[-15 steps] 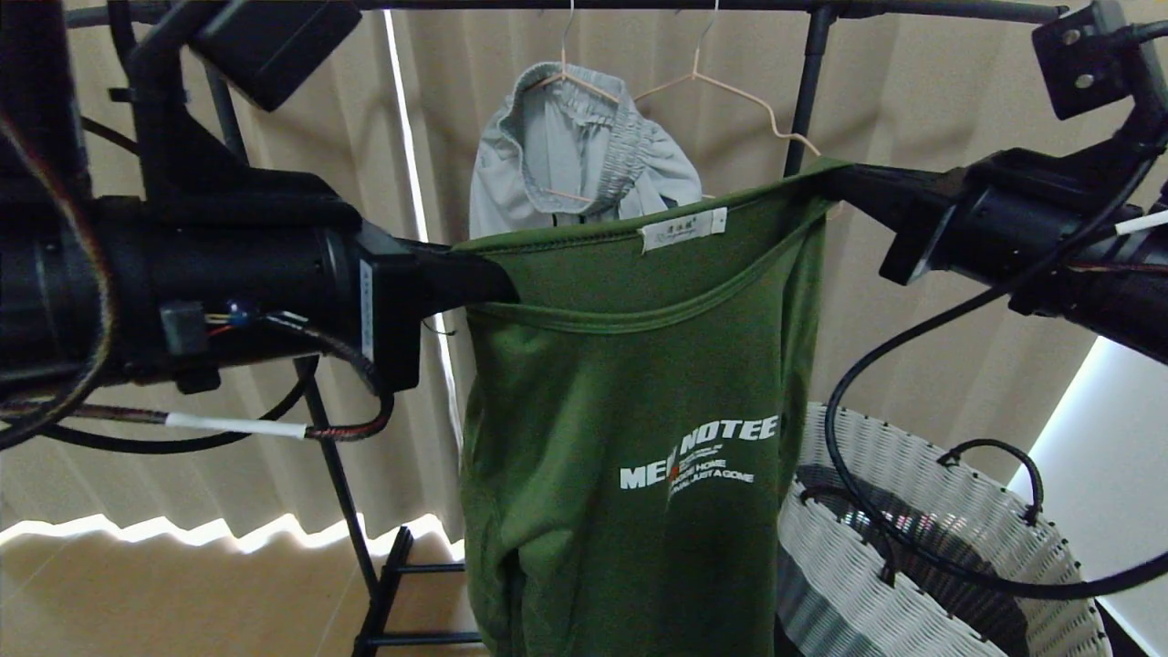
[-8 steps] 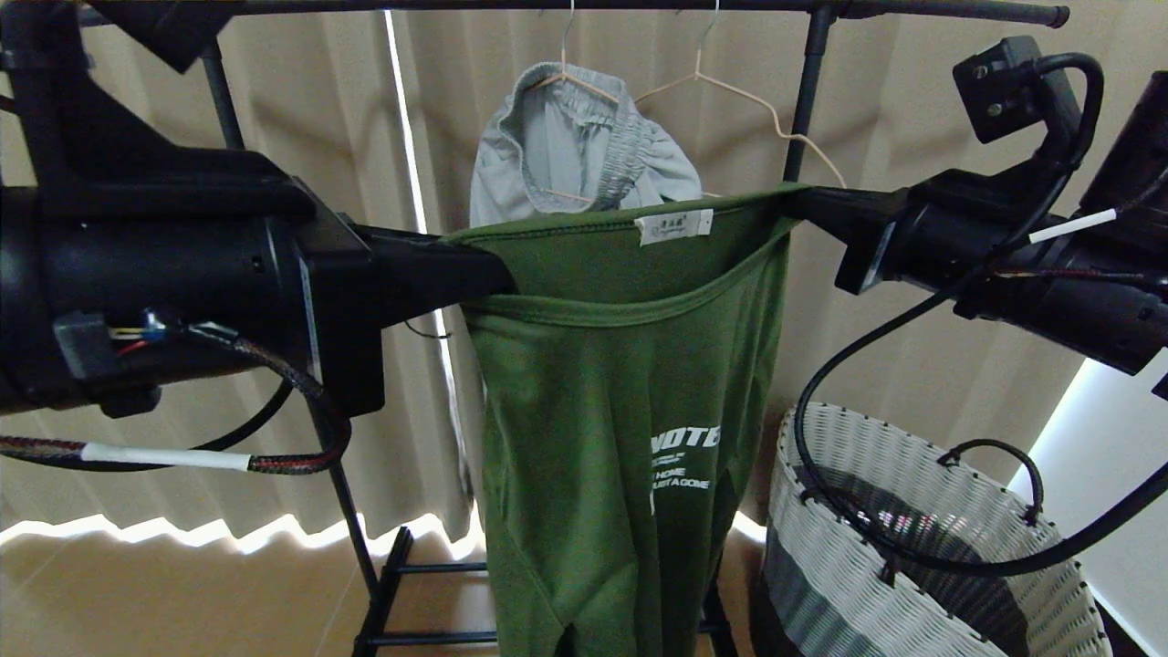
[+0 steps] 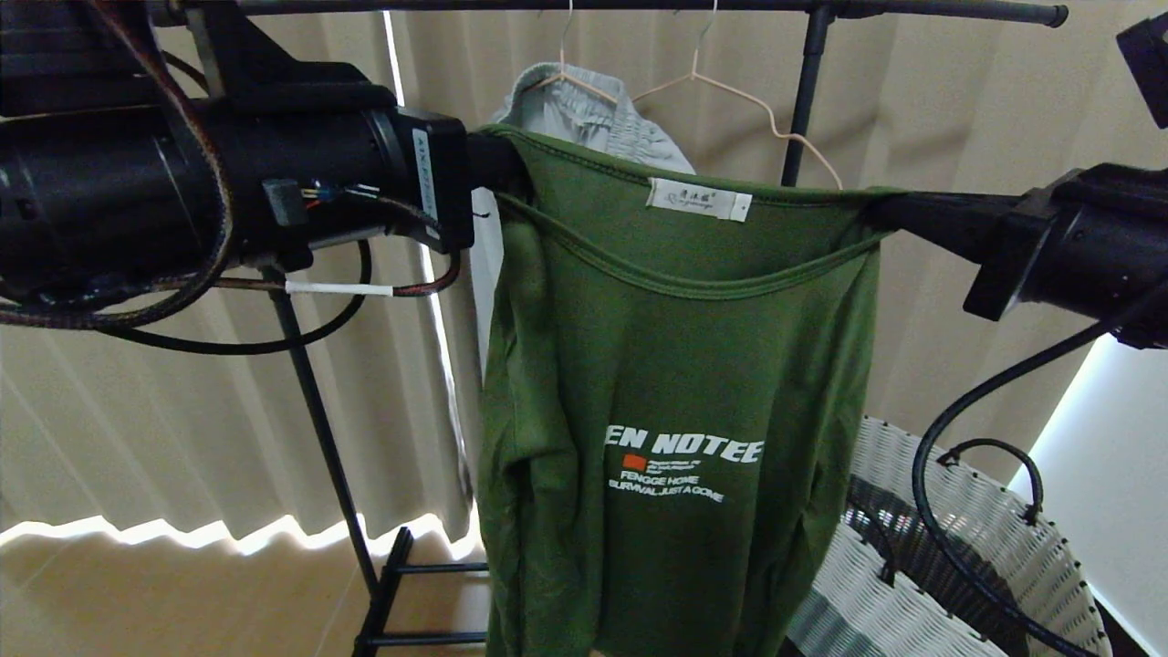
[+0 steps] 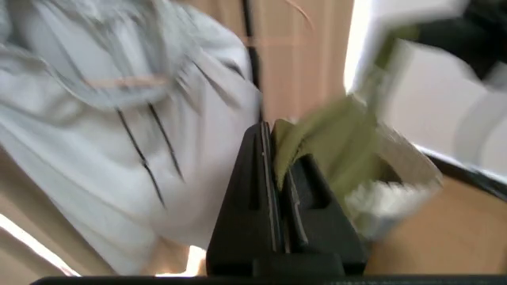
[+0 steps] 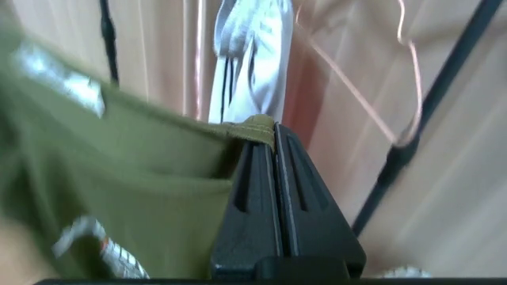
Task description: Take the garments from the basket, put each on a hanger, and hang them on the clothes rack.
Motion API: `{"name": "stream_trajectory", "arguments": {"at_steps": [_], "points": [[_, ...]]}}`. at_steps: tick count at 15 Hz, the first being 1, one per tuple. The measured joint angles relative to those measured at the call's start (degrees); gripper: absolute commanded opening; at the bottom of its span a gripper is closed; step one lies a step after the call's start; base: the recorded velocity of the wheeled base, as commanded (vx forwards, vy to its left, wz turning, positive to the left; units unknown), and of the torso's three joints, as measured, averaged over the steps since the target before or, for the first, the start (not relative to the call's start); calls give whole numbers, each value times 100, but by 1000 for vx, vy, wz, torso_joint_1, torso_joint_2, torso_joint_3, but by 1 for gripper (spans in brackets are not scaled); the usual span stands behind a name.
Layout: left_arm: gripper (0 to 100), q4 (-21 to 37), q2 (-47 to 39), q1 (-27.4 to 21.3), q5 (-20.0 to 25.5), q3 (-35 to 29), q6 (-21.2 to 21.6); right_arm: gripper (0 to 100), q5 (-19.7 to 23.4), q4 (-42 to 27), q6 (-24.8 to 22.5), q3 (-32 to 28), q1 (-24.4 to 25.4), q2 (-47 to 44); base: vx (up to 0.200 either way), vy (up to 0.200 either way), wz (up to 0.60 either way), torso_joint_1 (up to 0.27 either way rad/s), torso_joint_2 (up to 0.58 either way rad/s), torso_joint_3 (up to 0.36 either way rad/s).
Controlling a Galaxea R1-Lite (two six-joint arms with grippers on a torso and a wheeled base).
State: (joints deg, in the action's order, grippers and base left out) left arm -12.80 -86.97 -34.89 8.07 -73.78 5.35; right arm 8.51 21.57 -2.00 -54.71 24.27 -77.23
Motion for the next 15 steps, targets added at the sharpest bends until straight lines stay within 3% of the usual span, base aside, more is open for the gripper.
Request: {"name": "stream_trajectory", "arguments": {"at_steps": [8,15], "points": [[0,5,59,-17,-6,156,28,0,18,96,26,0,23,345,0,0,0,0,0,0],[0,0,238,-22,-5,226,30,0,172,695,39,-74,39,254,0,0,0,0,0,0]]}}
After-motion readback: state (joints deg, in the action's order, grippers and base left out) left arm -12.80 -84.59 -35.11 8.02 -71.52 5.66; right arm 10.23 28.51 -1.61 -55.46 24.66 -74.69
